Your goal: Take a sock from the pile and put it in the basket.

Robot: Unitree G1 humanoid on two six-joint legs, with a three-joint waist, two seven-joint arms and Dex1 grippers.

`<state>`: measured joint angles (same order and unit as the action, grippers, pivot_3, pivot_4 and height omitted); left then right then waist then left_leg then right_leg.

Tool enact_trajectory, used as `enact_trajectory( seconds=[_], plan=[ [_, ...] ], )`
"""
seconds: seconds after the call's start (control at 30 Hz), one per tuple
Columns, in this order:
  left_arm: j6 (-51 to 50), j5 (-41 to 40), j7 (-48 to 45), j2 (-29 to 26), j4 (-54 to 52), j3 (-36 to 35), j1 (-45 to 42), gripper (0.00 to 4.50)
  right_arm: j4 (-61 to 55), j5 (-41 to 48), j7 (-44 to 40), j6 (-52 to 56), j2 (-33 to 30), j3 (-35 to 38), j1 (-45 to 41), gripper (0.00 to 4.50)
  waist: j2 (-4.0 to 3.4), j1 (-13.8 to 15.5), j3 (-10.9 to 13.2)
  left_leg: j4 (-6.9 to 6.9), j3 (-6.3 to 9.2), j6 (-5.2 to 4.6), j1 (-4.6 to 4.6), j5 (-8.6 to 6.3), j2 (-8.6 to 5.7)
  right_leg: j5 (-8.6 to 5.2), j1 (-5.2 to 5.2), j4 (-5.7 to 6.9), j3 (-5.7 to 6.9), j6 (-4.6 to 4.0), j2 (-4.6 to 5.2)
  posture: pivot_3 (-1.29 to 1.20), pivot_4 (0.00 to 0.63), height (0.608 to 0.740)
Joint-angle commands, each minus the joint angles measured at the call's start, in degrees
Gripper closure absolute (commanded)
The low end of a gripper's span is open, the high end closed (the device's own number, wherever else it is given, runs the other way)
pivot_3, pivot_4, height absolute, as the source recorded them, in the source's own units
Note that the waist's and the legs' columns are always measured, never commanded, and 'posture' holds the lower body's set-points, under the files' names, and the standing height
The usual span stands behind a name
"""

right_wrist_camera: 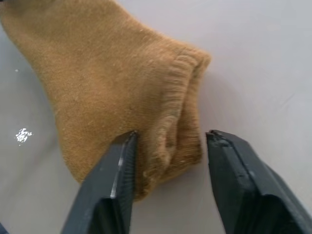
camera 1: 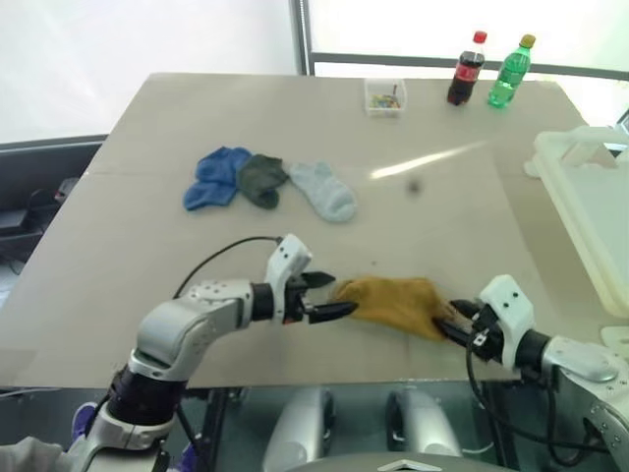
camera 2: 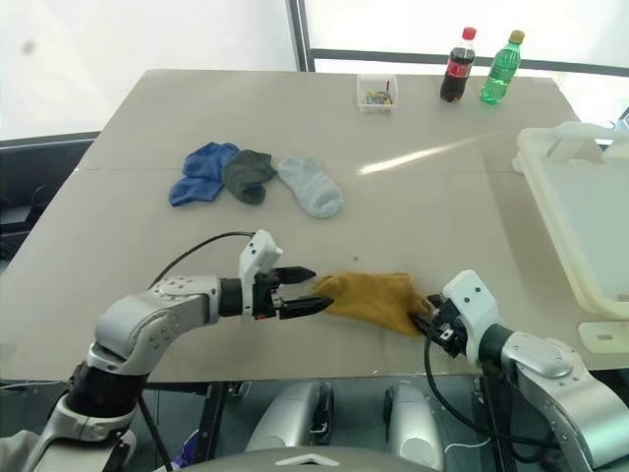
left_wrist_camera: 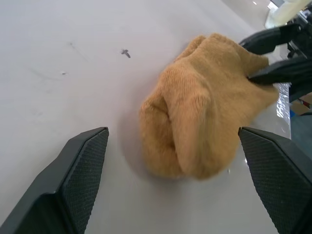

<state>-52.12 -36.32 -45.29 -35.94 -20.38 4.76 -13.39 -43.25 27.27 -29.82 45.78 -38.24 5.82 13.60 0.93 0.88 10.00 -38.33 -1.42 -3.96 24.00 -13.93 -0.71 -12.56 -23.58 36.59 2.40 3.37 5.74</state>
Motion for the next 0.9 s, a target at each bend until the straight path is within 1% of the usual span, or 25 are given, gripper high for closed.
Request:
enact_trajectory(
  seconds=[0.03, 0.13, 0.2, 0.3, 0.33, 0.47, 0.6, 0.77, 0.9],
  plan=[
    [1.4, -2.0, -2.6, -0.8, -0.8, -2.3, 0.2, 0.0, -3.6, 2.2, -2.0, -3.5, 0.0, 4.4, 0.3, 2.38, 0.0, 0.0, 0.0, -0.01, 0.0, 0.0, 0.0, 0.0, 0.0, 0.0, 0.0, -0.01, 0.01, 0.0, 0.03, 0.0, 0.15, 0.729],
    [2.7, -1.0, -3.6, -1.1, 1.1, -2.0, 0.0, 0.0, -4.2, 4.0, -3.3, -5.0, 0.4, 5.8, 0.1, 2.38, 0.0, 0.1, 0.0, -0.01, 0.03, 0.0, -0.01, 0.0, 0.0, -0.01, 0.0, -0.05, 0.03, 0.01, 0.09, 0.0, 0.15, 0.729],
    [3.2, -0.5, -3.7, -0.8, 2.1, -1.8, -0.2, 0.0, -3.7, 4.7, -3.4, -6.5, 1.5, 5.9, -0.5, 2.91, 0.0, 0.0, 0.0, -0.01, 0.03, 0.0, -0.01, 0.0, 0.0, 0.0, 0.0, -0.06, 0.03, 0.0, 0.1, 0.0, 0.15, 0.729],
    [3.2, -0.6, -3.8, -0.4, 3.1, -1.8, -0.5, 0.0, -3.0, 5.5, -4.6, -7.9, 2.2, 4.1, -1.6, 4.21, 0.0, 0.0, 0.0, 0.0, 0.02, 0.0, 0.0, 0.0, 0.01, 0.0, 0.0, -0.05, 0.02, 0.0, 0.08, 0.0, 0.15, 0.729],
    [3.3, -0.4, -3.9, -0.3, 3.4, -1.6, -0.6, 0.0, -2.6, 4.8, -4.6, -8.4, 2.3, 2.9, -2.0, 4.45, 0.01, 0.0, 0.0, 0.0, 0.02, 0.0, 0.0, 0.0, 0.01, 0.0, 0.0, -0.05, 0.02, 0.0, 0.08, 0.0, 0.15, 0.729],
    [3.8, 1.2, -4.4, 0.0, 4.7, 0.7, -1.2, 0.0, 1.8, -0.9, -5.1, -11.8, 2.2, -4.1, -2.8, 4.45, 0.01, 0.0, 0.0, 0.0, 0.02, 0.0, -0.01, 0.0, 0.01, 0.0, 0.0, -0.05, 0.03, 0.0, 0.07, 0.0, 0.15, 0.729],
    [2.8, 1.4, -5.2, 1.0, 6.1, 2.8, -2.2, 0.0, 9.9, -8.1, -5.5, -16.2, 1.4, -10.3, -2.9, 4.45, 0.03, 0.1, 0.0, -0.01, 0.01, -0.01, -0.02, 0.0, -0.04, 0.0, 0.02, -0.05, 0.04, 0.0, 0.04, 0.0, 0.15, 0.729],
    [3.2, 2.8, -6.9, 2.1, 9.0, 6.0, -4.2, 0.0, 14.9, -11.4, -5.9, -19.7, 2.4, -13.0, -3.8, 4.45, 0.12, 0.0, -0.2, -0.02, -0.03, -0.01, -0.1, 0.0, -0.02, 0.0, 0.07, -0.04, 0.02, 0.0, -0.02, 0.0, 0.15, 0.729],
    [-0.6, -0.1, -8.2, 4.9, 10.7, 6.5, -6.8, 0.0, 15.7, -12.2, -6.1, -20.4, 2.9, -13.4, -4.3, 4.45, 0.13, 0.0, -0.3, -0.04, -0.03, -0.01, -0.16, 0.0, 0.01, 0.0, 0.09, 0.01, 0.01, 0.0, -0.05, 0.0, 0.15, 0.729]
  ],
)
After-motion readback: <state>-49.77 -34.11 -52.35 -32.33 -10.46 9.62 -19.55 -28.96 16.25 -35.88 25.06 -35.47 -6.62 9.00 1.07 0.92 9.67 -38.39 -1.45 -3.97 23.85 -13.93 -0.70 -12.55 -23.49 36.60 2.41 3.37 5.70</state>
